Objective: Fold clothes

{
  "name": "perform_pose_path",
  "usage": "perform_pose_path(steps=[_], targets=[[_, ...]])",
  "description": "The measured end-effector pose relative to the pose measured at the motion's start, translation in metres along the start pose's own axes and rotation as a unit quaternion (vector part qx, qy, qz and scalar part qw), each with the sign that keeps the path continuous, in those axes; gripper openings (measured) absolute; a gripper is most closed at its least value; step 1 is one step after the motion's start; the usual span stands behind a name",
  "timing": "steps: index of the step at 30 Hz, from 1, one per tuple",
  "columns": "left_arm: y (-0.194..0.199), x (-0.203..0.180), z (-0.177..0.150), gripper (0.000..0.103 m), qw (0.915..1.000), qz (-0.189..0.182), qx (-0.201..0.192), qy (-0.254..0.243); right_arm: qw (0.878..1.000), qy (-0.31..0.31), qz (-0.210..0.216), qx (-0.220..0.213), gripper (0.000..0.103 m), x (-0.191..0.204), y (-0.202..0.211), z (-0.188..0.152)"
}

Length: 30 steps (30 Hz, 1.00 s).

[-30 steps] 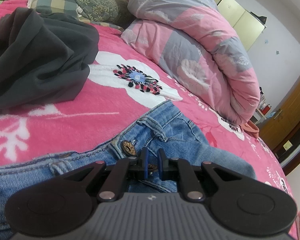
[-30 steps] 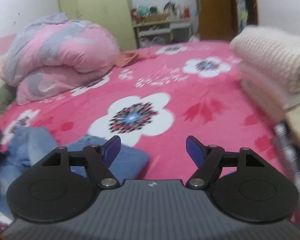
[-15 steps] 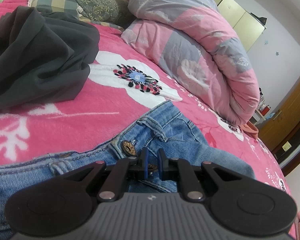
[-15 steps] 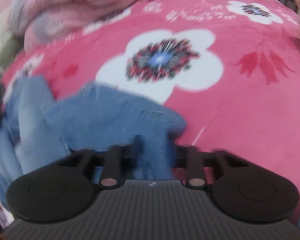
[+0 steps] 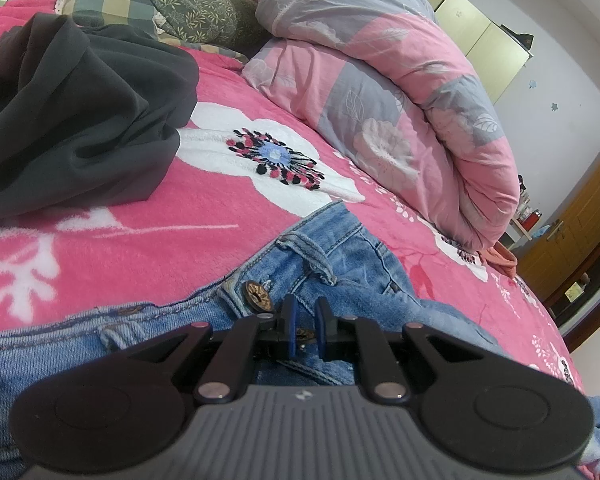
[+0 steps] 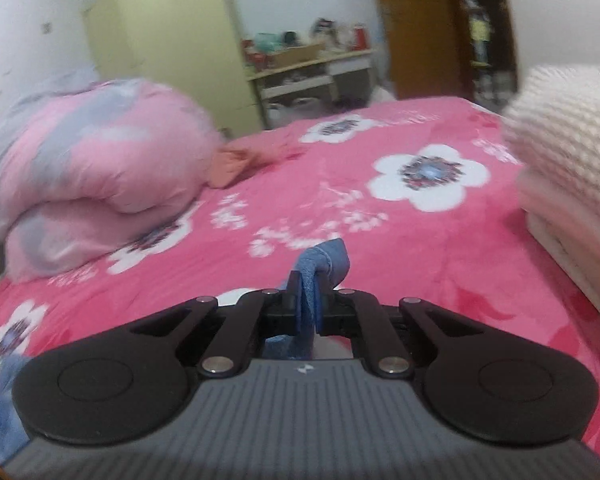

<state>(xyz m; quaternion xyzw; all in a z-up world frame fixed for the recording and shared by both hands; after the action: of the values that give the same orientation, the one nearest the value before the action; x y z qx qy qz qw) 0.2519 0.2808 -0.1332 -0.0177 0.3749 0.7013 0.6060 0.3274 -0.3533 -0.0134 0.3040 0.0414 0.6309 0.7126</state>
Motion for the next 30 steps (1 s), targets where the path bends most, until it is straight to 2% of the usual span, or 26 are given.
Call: perform_pose_path(steps=[6,7,11,13,14,17,19,20,23,25,30], targets=[[0.0,-0.001,0.0,0.012,1.0,0.0,0.0,0.0,0.992,-0.059,-0.105,0.034,0.012,-0.079,-0.045,-0.03],[0.0,0.0,0.0,0.012,1.0,0.0,0.0,-0.001,0.991,-0.077,-0.107,0.028,0.014,-0.087,-0.043,-0.032],[0.0,0.0,0.0,0.012,1.0,0.001,0.001,-0.002,0.992,-0.105,-0.075,-0.004,0.027,-0.086,-0.019,-0.031],[0.0,0.0,0.001,0.013,1.0,0.001,0.001,-0.002,0.998,-0.059,-0.017,0.015,0.032,-0.041,-0.02,-0.035],[0.0,0.0,0.001,0.012,1.0,0.001,0.001,-0.002,0.999,-0.036,0.012,0.025,0.039,-0.019,-0.02,-0.038],[0.0,0.0,0.001,0.012,1.0,0.001,0.001,-0.002,0.993,0.034,0.099,0.054,0.055,0.048,-0.018,-0.047],[0.0,-0.001,0.0,0.012,1.0,0.001,0.001,-0.001,0.982,0.079,0.156,0.077,0.061,0.094,-0.017,-0.055],[0.0,-0.001,0.001,0.012,1.0,0.001,0.001,-0.002,0.972,0.098,0.186,0.105,0.065,0.123,-0.026,-0.067],[0.0,-0.001,0.001,0.013,1.0,0.001,0.001,-0.002,0.932,0.151,0.27,0.187,0.07,0.21,-0.05,-0.102],[0.0,-0.001,0.001,0.013,1.0,0.001,0.001,-0.001,0.908,0.179,0.3,0.233,0.071,0.264,-0.073,-0.126],[0.0,-0.001,0.0,0.013,1.0,0.003,0.001,-0.005,0.865,0.21,0.339,0.303,0.071,0.373,-0.138,-0.17]])
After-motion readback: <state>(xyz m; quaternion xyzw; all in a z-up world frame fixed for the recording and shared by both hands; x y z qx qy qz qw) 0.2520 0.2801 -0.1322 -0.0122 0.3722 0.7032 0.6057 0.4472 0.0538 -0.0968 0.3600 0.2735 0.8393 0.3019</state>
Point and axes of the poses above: each gripper's, at about its wrist camera, not at the fingertips, and y roughly against the way its jaws point, x to its left, z to its top, the point moved 7 cm from there along -y, roughly the way its jaws point, and after that the axes turned 4 degrees about -y, right-handed, at the moved point
